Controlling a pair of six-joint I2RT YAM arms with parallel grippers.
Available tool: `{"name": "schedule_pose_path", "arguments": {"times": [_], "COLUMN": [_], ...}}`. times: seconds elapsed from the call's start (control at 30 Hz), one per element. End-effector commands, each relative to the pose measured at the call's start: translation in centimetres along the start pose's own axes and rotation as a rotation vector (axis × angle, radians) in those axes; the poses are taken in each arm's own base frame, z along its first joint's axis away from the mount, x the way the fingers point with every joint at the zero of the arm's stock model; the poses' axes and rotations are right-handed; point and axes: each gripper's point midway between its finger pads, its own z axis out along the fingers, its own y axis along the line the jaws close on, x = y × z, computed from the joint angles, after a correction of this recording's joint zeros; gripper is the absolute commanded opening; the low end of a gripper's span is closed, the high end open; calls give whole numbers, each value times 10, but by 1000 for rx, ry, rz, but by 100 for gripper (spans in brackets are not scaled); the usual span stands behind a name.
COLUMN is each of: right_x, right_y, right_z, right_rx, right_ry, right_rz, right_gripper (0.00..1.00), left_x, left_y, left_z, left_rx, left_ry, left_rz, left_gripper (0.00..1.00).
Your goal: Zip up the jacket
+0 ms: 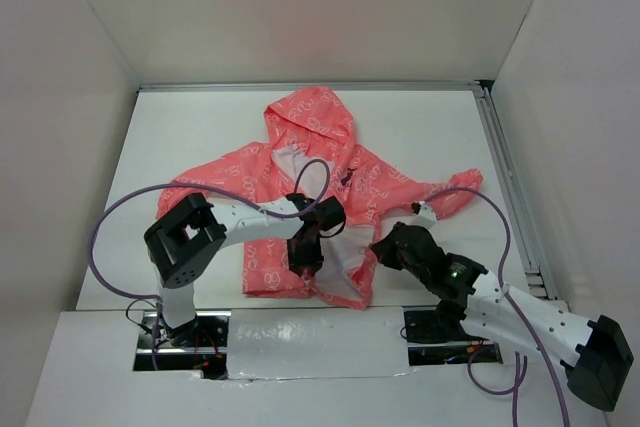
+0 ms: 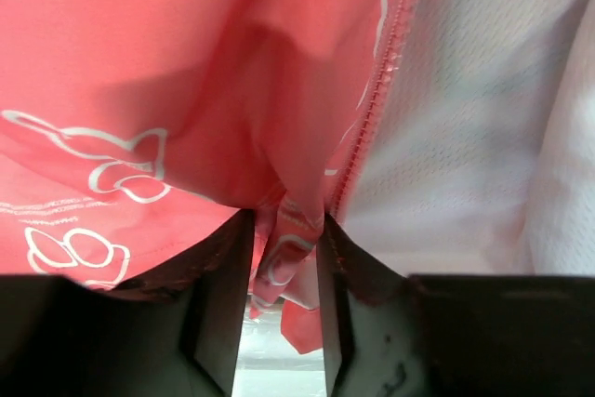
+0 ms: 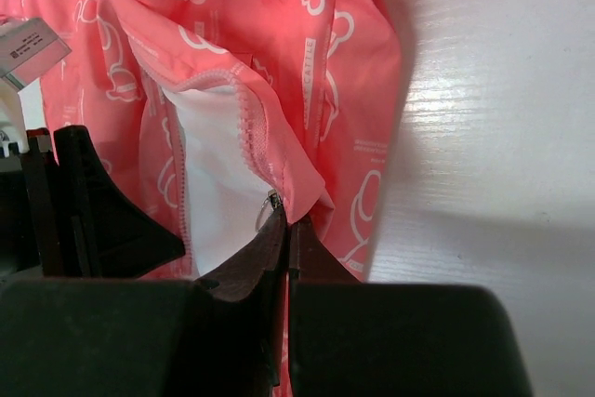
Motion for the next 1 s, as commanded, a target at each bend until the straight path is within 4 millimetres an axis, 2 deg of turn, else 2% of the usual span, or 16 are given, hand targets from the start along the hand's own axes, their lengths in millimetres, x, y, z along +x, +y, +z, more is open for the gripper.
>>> {"name": "schedule_pose_path", "arguments": {"times": [0.0,0.17,0.23,0.37,0.4,0.43,0.47,0.5,0.57,0.7,0.77,0.8,0.87,0.9,0.97], "right_x": [-8,-11,-16,-19,-20,-21,-22,-22,-22,-22,-16,-20,-10,-13,-1], "right_y": [-9,-32,-37,-45,-46,-44,-43,-41,-34,-14,8,23,42,56,70], "right_z": [-2,-3,-4,-2,-1,-1,0,0,1,-1,-2,-4,-9,-11,-14], "right_rx": [44,163,200,244,248,243,238,228,191,73,-53,-126,-236,-302,-375], "right_ry": [-42,-70,-87,-100,-101,-98,-99,-95,-89,-72,-31,-45,1,-11,28], "right_rz": [25,43,49,57,59,63,64,53,45,-15,-79,-84,-127,-130,-164], "right_gripper": [0,0,0,0,0,0,0,0,0,0,0,0,0,0,0], "left_x": [-4,-20,-26,-39,-45,-47,-47,-47,-48,-46,-40,-41,-35,-33,-27], "left_y": [16,30,39,56,58,57,56,60,52,45,35,28,13,9,2], "left_z": [7,-19,-35,-52,-56,-59,-61,-61,-65,-66,-69,-71,-80,-82,-91], "left_rx": [-73,22,67,129,154,211,243,267,339,413,479,525,630,659,728], "left_ry": [-24,-85,-126,-197,-207,-222,-224,-231,-230,-241,-216,-229,-216,-213,-202], "left_rz": [-19,-46,-60,-102,-122,-100,-89,-68,-48,16,63,94,133,142,158], "left_gripper": [42,40,40,40,36,25,24,12,2,0,0,0,0,0,0]}}
